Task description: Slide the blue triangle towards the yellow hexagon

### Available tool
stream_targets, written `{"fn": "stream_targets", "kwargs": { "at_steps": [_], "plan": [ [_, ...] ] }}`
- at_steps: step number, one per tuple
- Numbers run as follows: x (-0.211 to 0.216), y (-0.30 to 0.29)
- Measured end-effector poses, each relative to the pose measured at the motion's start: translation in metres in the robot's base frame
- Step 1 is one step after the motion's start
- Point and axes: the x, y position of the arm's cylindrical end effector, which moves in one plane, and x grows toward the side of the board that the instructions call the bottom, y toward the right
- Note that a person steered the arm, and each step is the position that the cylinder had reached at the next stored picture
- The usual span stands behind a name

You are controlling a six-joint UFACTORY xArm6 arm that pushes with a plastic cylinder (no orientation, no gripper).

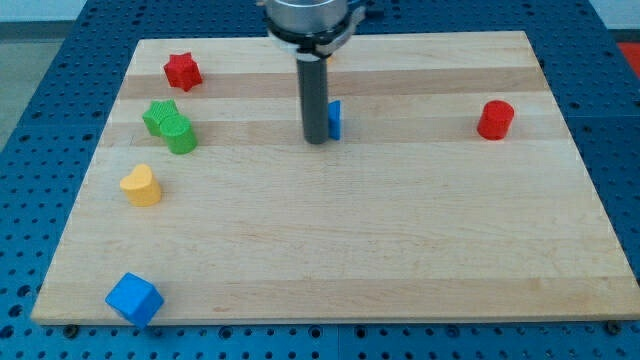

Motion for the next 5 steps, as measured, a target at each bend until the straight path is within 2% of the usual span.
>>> {"fn": "stream_targets", "kwargs": {
  "at_steps": [4, 5],
  "plan": [
    [-0.093, 0.119],
    [-0.094, 0.126]
  ]
}}
